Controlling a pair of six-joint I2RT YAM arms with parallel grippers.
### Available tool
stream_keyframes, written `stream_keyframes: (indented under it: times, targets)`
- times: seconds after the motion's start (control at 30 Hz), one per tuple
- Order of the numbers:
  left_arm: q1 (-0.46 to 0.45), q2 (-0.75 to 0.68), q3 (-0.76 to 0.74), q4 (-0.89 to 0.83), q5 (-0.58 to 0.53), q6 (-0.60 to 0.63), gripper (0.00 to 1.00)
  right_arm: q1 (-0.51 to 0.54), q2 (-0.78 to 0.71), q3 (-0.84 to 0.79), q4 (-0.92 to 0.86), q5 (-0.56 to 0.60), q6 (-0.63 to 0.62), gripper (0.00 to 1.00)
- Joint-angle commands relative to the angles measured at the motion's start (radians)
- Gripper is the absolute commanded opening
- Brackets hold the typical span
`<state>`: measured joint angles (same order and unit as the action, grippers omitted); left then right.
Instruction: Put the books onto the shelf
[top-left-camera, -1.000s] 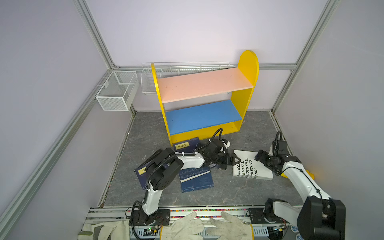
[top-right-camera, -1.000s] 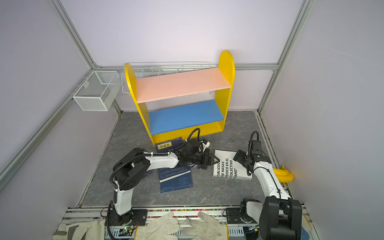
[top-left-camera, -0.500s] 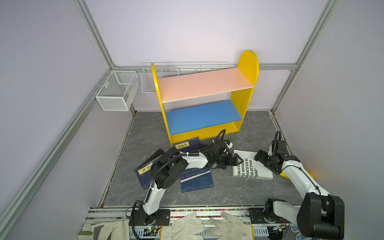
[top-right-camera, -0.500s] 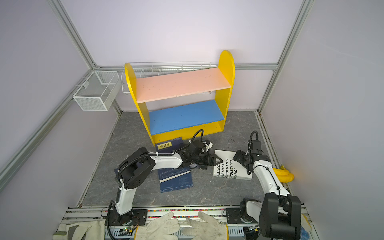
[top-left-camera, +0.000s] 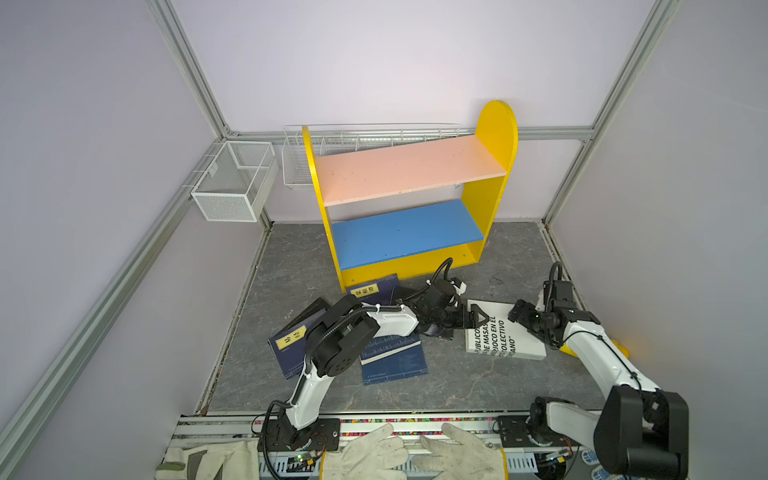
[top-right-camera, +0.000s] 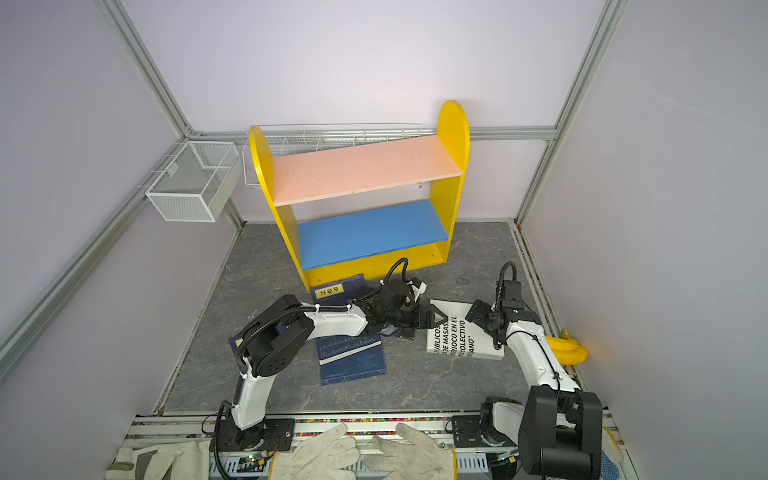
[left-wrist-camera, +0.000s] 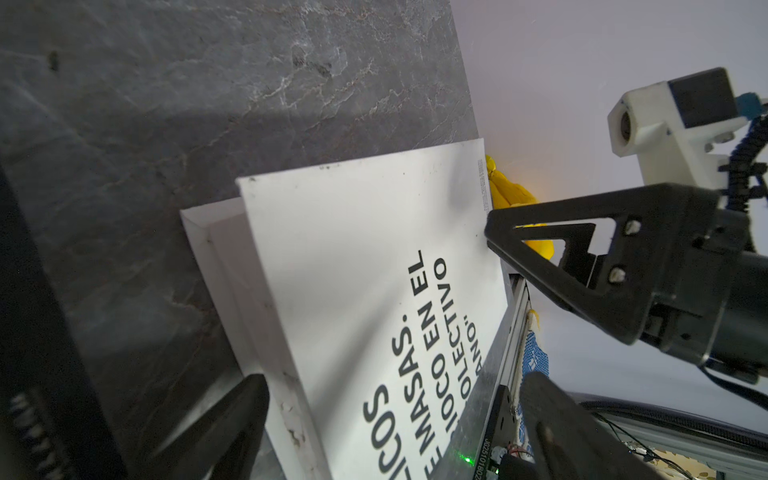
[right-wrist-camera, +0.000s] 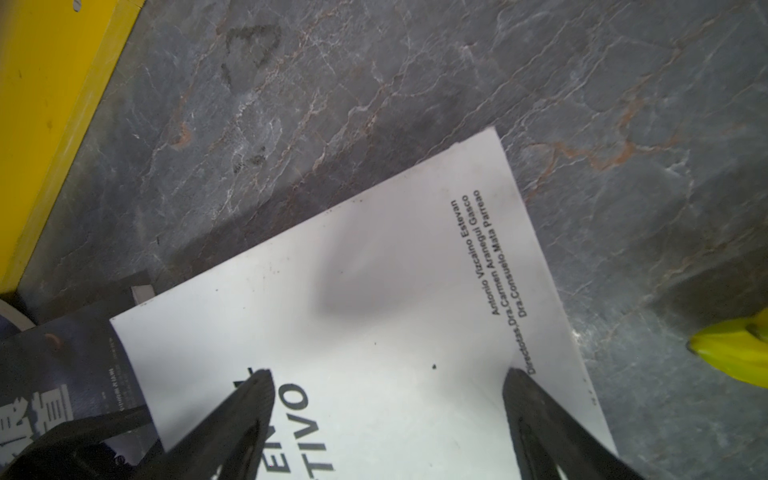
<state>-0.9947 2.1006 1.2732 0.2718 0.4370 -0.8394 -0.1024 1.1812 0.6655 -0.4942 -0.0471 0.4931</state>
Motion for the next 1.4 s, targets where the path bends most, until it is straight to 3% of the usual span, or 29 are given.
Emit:
stream_keyframes:
  times: [0.0,0.73,1.1,1.37]
  targets:
    - [-0.007,0.031,0.040,-0.007,-0.030,-0.025,0.95,-0.003,0.009,-0.039,-0.006,-0.025,0.003,0.89]
    - [-0.006,0.071,0.081,-0.105,-0.088,-0.056,0.95,-0.003,-0.054,-0.090,-0.002,0.002,0.013,0.89]
    - [-0.007,0.116,0.123,-0.096,-0.041,-0.081,0.90,-0.007,-0.085,-0.095,-0.043,0.046,-0.002,0.89]
    - [-0.007,0.089,0.111,-0.085,-0.059,-0.093,0.88,-0.029,-0.072,-0.014,-0.119,0.157,-0.035,0.89]
